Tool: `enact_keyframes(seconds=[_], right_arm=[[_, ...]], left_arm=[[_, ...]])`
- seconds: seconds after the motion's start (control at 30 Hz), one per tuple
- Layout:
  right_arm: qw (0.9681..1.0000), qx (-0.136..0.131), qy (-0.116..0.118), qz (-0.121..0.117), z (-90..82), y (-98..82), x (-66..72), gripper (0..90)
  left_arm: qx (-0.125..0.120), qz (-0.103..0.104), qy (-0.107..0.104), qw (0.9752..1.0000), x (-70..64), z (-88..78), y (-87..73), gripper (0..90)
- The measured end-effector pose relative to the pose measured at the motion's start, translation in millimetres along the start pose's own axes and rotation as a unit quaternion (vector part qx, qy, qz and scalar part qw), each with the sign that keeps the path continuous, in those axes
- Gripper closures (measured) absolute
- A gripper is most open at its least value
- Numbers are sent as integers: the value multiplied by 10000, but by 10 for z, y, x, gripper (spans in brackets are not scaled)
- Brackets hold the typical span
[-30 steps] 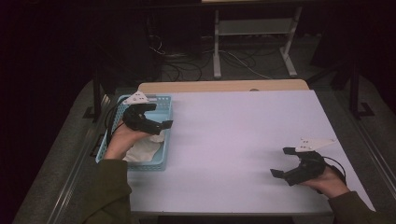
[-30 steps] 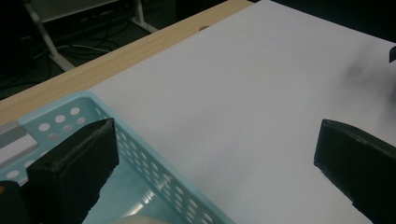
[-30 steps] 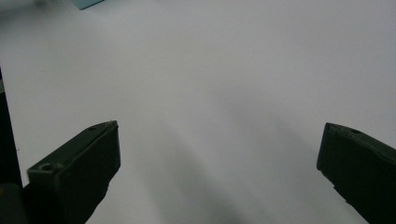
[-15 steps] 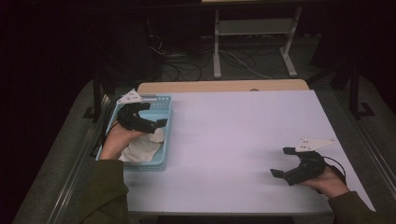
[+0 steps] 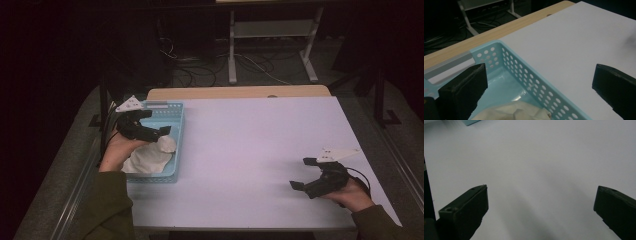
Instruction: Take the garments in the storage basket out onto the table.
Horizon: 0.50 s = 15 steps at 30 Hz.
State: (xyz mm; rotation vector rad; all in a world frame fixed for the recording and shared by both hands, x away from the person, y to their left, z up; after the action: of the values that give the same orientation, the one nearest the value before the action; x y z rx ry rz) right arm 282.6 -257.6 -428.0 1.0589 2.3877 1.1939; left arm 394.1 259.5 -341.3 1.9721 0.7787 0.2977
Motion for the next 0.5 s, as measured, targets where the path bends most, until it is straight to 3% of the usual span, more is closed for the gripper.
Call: enact_keyframes(seconds=[0.5], right_arm=[[10000,10,1,-3,1,-3,0,0]], left_arm=[[-9,-63,142,9999,93,-118,-56,0]])
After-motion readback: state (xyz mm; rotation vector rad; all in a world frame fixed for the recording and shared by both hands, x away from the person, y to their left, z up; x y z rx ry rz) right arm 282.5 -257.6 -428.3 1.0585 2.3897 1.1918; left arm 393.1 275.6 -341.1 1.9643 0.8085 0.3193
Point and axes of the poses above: each handheld gripper's, and its own axes: z roughly forward along the jaws, y roughly out of its top, x roughly to its left, the point moved 2 cm from there along z, roughly forward along the jaws, and after that the axes turned 7 degrees about -y, right-handed, at the moved point
